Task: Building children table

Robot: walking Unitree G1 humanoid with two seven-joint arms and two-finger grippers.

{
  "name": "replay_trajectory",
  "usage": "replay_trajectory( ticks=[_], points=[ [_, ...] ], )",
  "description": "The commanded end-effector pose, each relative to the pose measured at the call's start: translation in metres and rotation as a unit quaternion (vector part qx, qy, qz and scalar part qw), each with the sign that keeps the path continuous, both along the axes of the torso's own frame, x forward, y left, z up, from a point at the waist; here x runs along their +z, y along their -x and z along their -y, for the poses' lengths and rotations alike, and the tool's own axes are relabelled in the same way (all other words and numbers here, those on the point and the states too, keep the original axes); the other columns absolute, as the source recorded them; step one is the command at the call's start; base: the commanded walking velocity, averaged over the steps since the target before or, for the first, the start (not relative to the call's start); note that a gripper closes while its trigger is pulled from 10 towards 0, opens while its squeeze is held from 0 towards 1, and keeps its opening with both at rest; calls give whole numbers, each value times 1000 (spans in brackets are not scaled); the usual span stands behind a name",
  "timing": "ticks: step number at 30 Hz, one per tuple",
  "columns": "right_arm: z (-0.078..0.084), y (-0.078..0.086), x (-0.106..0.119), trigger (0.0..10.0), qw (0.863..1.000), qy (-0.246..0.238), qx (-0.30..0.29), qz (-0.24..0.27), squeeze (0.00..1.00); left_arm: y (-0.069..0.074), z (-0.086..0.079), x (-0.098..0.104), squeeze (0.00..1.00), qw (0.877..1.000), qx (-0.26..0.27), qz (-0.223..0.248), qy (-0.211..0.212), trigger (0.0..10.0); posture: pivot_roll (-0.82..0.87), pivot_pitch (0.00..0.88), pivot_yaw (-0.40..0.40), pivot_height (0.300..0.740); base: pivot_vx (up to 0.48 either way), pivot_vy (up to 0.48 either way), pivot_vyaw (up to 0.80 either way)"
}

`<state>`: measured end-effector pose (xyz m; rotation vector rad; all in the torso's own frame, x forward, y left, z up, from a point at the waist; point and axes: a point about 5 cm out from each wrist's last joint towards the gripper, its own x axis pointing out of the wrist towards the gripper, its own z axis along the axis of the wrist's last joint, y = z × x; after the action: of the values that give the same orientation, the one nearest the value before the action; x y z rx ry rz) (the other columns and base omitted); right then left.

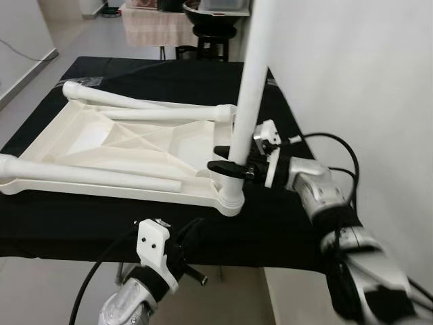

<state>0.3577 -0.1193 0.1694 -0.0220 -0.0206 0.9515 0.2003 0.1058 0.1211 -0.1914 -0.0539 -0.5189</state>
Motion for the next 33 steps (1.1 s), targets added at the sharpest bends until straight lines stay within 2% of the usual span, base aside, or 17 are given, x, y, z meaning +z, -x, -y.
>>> replay_trajectory(
  ticks=[1,3,4,8,13,14,15,16,17,19,21,24,25,26,27,30,33],
  points=[
    [7,2,-31,0,981,41,-182,-52,0,2,1,-1,0,1000,-4,-3,0,10000,86,46,-92,740,0,0,0],
    [-7,29,-50,0,954,40,-285,-83,0,2,-1,-1,0,1000,-5,-4,-1,10000,89,55,-81,740,0,0,0],
    [-12,32,-47,0,959,57,-270,-58,0,2,-2,-2,0,1000,-5,-5,-2,10000,74,40,-70,740,0,0,0],
    [-11,20,-48,0,961,64,-261,-58,0,1,-2,-2,0,1000,-7,-6,-4,10000,100,41,-86,740,0,0,0],
    [-18,22,-48,0,966,73,-243,-52,0,0,-2,-2,0,1000,-2,-3,-4,10000,95,42,-84,740,0,0,0],
    [-19,22,-46,8941,967,69,-241,-51,0,0,-2,-2,0,1000,-1,-3,-4,10000,89,38,-79,740,0,0,0],
    [-19,22,-46,8941,967,69,-241,-51,0,0,-2,-2,0,1000,-1,-3,-4,10000,89,38,-79,740,0,0,0],
    [-22,23,-43,10000,971,56,-224,-56,1000,0,-2,-1,0,1000,-2,-3,-3,10000,85,39,-76,740,0,0,0],
    [-31,25,-35,10000,984,34,-166,-56,1000,-1,-1,-1,0,1000,-3,-3,-3,10000,83,40,-76,740,0,0,0],
    [-31,25,-35,10000,984,34,-166,-56,1000,-1,-1,-1,0,1000,-3,-3,-3,10000,83,40,-76,740,0,0,0],
    [-39,27,-27,10000,994,22,-97,-44,1000,-2,0,-1,0,1000,-4,-2,-2,10000,81,36,-79,740,0,0,0],
    [-41,26,-22,10000,998,24,-50,-30,1000,-2,1,-1,0,1000,-4,-2,-2,10000,94,37,-84,740,0,0,0],
    [-42,25,-20,10000,999,27,-24,-22,545,-3,2,0,0,1000,-5,-1,-1,10000,94,37,-84,740,0,0,0],
    [-42,22,-17,10000,999,32,18,-17,0,-3,3,0,0,1000,-4,-1,-1,10000,100,36,-90,740,0,0,0],
    [-42,22,-17,10000,999,32,18,-17,0,-3,3,0,0,1000,-4,-1,-1,10000,100,36,-90,740,0,0,0],
    [-33,9,-4,10000,990,64,128,-6,0,-3,3,0,0,1000,-3,0,0,10000,104,39,-94,740,0,0,0],
    [-24,-4,8,10000,989,56,135,-24,0,-3,3,0,0,1000,-3,0,0,10000,104,39,-94,740,0,0,0]
  ],
)
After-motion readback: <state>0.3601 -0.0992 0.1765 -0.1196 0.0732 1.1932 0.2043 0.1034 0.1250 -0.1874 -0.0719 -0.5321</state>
